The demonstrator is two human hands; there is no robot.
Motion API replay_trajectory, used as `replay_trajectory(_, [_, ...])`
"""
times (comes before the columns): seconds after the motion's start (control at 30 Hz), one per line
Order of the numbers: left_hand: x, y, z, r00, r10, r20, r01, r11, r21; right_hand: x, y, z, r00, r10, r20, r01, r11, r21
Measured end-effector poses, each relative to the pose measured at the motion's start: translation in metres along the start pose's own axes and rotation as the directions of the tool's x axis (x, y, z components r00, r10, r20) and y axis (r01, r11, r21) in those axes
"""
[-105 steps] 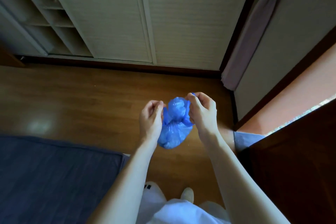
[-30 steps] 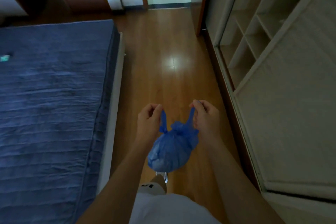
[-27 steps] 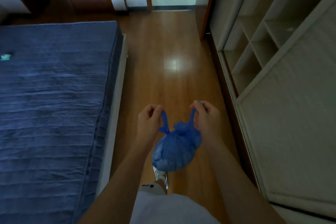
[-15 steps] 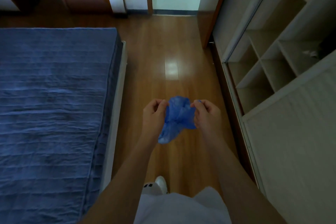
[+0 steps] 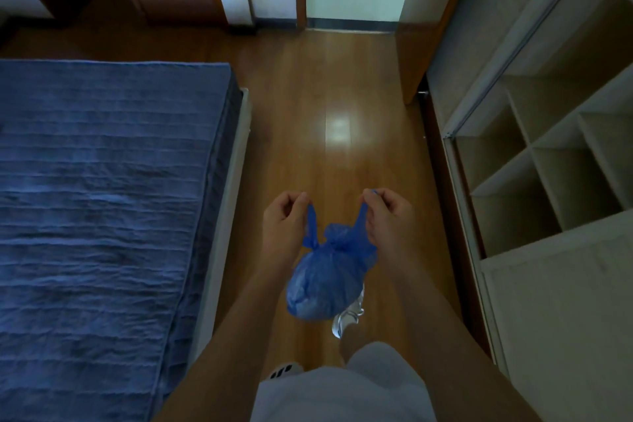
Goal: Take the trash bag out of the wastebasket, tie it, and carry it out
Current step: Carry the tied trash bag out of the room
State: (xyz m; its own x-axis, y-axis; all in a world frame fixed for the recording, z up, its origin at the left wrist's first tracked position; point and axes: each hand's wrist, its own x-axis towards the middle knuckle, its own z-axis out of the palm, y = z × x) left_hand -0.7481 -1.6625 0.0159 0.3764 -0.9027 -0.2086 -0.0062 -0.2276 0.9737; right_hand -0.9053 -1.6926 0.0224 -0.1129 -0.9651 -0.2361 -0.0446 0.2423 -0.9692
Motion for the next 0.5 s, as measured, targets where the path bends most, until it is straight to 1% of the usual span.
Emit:
replay_trajectory(0.1, [0.044,0.013,0.02,0.999,-0.016,-0.034,0.016,1.0,0.017,0.058,-0.013,0.003,1.0,-0.003,0.004,0.003,1.0,-0.001])
replay_trajectory(0.27, [0.119,0.047,0.061,0.994,-0.021,-0.111,0.024,0.999,0.026,0.149,-0.048,0.002,0.996,0.006,0.091,-0.007,1.0,0.011])
replay_trajectory(0.4, [0.165,0.071,0.088,0.99,-0.002,-0.139,0.009,0.999,0.047,0.208,-0.071,0.008,0.992,-0.004,0.128,0.001,1.0,0.028])
replay_trajectory(0.5, [0.193,0.083,0.103,0.986,-0.019,-0.167,0.026,0.999,0.038,0.241,-0.08,0.008,0.99,-0.007,0.138,0.0,0.999,0.048])
